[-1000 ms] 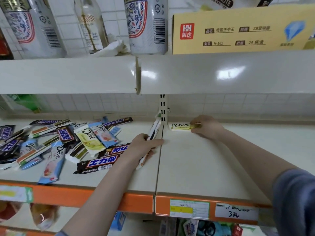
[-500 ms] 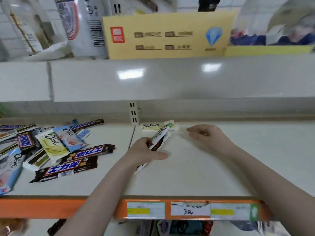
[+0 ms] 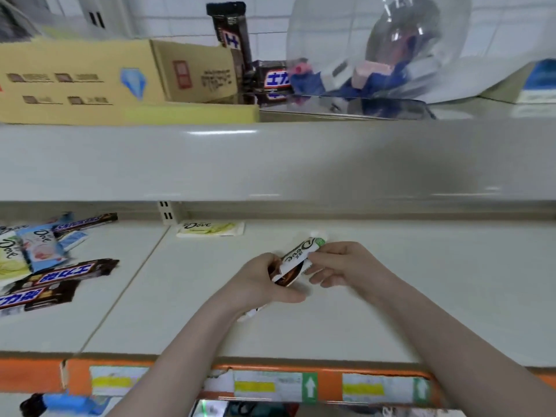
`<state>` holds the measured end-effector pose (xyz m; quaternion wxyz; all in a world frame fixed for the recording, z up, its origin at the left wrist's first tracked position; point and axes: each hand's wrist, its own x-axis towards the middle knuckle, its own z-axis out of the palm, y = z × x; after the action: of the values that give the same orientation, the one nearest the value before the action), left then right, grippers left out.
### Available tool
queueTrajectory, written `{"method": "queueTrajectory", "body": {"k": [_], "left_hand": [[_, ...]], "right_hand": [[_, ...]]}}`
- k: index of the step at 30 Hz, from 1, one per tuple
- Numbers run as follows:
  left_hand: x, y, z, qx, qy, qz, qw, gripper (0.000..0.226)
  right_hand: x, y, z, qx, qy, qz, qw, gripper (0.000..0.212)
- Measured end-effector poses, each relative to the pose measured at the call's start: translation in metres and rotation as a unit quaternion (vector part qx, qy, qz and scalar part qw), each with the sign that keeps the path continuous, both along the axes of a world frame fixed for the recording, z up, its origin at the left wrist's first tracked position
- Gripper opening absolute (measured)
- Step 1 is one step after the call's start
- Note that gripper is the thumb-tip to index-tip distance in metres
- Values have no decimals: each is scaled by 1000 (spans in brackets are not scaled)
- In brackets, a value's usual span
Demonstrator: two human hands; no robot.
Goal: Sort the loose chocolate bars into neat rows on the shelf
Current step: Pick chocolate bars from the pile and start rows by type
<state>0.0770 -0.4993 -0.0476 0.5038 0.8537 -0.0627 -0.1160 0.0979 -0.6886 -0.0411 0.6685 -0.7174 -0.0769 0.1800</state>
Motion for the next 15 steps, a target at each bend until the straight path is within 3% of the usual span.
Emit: {"method": "queueTrajectory", "body": {"k": [3,8,12,15], "left_hand": [[-4,-9,2,-5,-8,-9,1000,33],[-8,-4,5,-37,-2,27,999,32],[-9,16,6,-43,15,65,997,28],[-14,31,2,-119,36,98,987,25]], "right_hand": [[-1,-8,-2,36,26,-10,999,7],[-4,-10,-2,117,64,-23,991,27],[-5,-12,0,172,77,-69,980,29],[-5,-17,1,183,64,-83,978,30]]}}
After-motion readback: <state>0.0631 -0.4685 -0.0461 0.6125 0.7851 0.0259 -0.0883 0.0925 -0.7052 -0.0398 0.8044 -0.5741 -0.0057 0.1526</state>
